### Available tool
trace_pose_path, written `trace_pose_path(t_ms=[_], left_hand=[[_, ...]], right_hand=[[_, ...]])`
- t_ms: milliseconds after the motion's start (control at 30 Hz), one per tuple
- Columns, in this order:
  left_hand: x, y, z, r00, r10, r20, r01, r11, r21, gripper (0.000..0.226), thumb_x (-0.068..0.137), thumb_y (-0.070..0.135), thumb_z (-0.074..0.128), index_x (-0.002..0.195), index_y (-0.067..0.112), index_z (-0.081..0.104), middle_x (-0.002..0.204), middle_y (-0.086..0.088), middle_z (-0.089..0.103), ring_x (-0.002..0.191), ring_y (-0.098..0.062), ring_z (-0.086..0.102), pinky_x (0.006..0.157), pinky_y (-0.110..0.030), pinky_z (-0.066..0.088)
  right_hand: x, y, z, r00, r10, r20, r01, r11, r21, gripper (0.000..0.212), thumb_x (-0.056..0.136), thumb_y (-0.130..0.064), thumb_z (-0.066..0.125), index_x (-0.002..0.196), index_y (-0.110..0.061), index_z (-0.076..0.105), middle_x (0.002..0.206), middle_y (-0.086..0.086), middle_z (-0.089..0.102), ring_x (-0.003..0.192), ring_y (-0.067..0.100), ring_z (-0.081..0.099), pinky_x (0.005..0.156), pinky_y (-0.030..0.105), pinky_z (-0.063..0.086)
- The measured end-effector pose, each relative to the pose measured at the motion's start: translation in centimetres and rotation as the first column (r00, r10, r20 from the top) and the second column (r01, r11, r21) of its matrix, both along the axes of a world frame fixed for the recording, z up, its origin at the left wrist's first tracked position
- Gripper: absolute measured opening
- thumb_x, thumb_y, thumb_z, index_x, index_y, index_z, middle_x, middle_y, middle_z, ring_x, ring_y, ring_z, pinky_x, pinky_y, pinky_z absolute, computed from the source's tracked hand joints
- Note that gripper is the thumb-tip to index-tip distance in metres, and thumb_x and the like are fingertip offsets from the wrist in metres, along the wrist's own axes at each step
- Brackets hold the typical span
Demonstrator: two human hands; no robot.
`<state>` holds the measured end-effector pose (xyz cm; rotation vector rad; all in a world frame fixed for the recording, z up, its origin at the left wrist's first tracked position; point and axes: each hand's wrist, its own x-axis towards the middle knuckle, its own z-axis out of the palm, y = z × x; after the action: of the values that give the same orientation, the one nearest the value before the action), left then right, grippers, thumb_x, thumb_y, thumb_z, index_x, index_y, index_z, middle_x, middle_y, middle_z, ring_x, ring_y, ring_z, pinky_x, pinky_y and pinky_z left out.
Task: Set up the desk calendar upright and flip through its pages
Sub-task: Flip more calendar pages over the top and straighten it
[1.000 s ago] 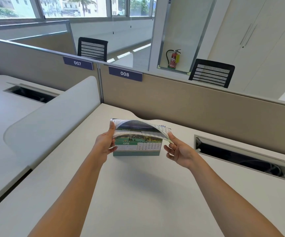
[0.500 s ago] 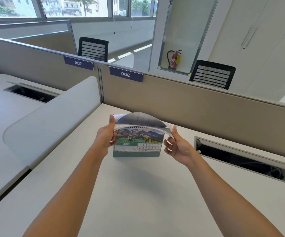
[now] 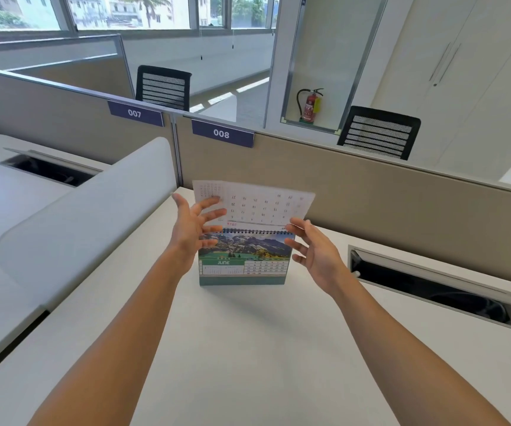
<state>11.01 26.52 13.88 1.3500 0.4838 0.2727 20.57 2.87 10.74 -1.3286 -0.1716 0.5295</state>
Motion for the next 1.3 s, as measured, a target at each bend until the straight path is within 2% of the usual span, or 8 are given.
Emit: trace_pose_path(t_ms=[200,333,467,633,867,1133,1233,1300], left_hand=[[1.7,0.3,-2.7,0.999,-0.014,-0.050,0.033,0.915,0.402,0.066,0.089,0.072,0.021,0.137,0.037,0.049,0.139,0.004,0.049,0.131,-0.022,0.039,0.113,-0.048,0.027],[2.3,1.1,-5.0,0.979,0.079,-0.187,0.099,0.619,0.779,0.043,0.095,0.053,0.040,0.133,0.037,0.051,0.148,0.003,0.045,0.140,-0.023,0.022,0.108,-0.050,0.019],[2.3,2.4,-7.3,0.960,0.026,-0.280,0.250,0.374,0.893,0.047,0.091,0.052,0.049,0.135,0.036,0.048,0.149,0.008,0.043,0.141,-0.022,0.019,0.110,-0.052,0.014],[2.7,3.2,-8.4,0.958,0.012,-0.286,0.270,0.294,0.917,0.047,0.089,0.049,0.054,0.134,0.038,0.046,0.146,0.007,0.046,0.140,-0.021,0.023,0.109,-0.051,0.014],[2.9,3.3,-7.7,0.996,0.061,-0.069,0.047,0.304,0.952,0.023,0.092,0.043,0.054,0.113,0.037,0.062,0.123,0.009,0.060,0.122,-0.019,0.044,0.099,-0.044,0.028],[3.0,3.1,-8.0,0.989,0.149,-0.015,-0.037,0.339,0.940,0.016,0.094,0.036,0.055,0.101,0.033,0.068,0.109,0.006,0.062,0.108,-0.019,0.051,0.092,-0.040,0.030],[2.9,3.0,-8.6,0.984,0.177,0.035,-0.111,0.438,0.892,0.016,0.092,0.039,0.058,0.103,0.032,0.067,0.110,0.005,0.059,0.106,-0.018,0.050,0.088,-0.037,0.032],[2.4,3.0,-9.3,0.971,0.230,0.067,-0.195,0.598,0.778,0.023,0.091,0.042,0.059,0.107,0.026,0.062,0.111,0.002,0.056,0.105,-0.019,0.052,0.089,-0.038,0.041]], right_hand=[[0.4,1.9,0.4,0.977,-0.074,0.201,0.118,0.969,-0.215,0.017,0.098,-0.027,0.050,0.105,-0.029,0.066,0.109,-0.008,0.068,0.092,0.012,0.058,0.074,0.028,0.047],[1.2,2.4,-1.0,0.915,-0.110,0.387,0.239,0.923,-0.302,0.020,0.095,-0.021,0.056,0.114,-0.027,0.058,0.115,-0.005,0.060,0.097,0.015,0.058,0.062,0.014,0.047],[2.3,2.0,-2.7,0.710,0.162,0.685,0.403,0.704,-0.585,0.038,0.087,-0.024,0.062,0.123,-0.031,0.051,0.126,-0.010,0.050,0.109,0.016,0.047,0.088,0.034,0.039],[3.2,2.1,-3.7,0.551,0.459,0.697,0.499,0.487,-0.716,0.043,0.088,-0.033,0.060,0.130,-0.036,0.048,0.136,-0.010,0.049,0.123,0.019,0.039,0.096,0.041,0.027],[4.2,3.8,-3.2,0.394,0.516,0.761,0.607,0.475,-0.637,0.023,0.091,-0.037,0.059,0.113,-0.034,0.063,0.121,-0.013,0.063,0.115,0.015,0.049,0.092,0.039,0.028],[4.6,4.2,-3.7,0.401,0.488,0.776,0.644,0.452,-0.617,0.016,0.092,-0.033,0.057,0.101,-0.033,0.071,0.113,-0.011,0.064,0.112,0.017,0.048,0.090,0.039,0.028],[4.6,4.0,-4.1,0.421,0.420,0.804,0.630,0.502,-0.592,0.018,0.092,-0.034,0.059,0.106,-0.032,0.070,0.117,-0.008,0.063,0.113,0.018,0.048,0.091,0.041,0.031],[4.4,3.6,-4.6,0.460,0.325,0.827,0.599,0.574,-0.558,0.026,0.091,-0.038,0.059,0.116,-0.032,0.063,0.122,-0.006,0.060,0.114,0.017,0.048,0.091,0.040,0.034]])
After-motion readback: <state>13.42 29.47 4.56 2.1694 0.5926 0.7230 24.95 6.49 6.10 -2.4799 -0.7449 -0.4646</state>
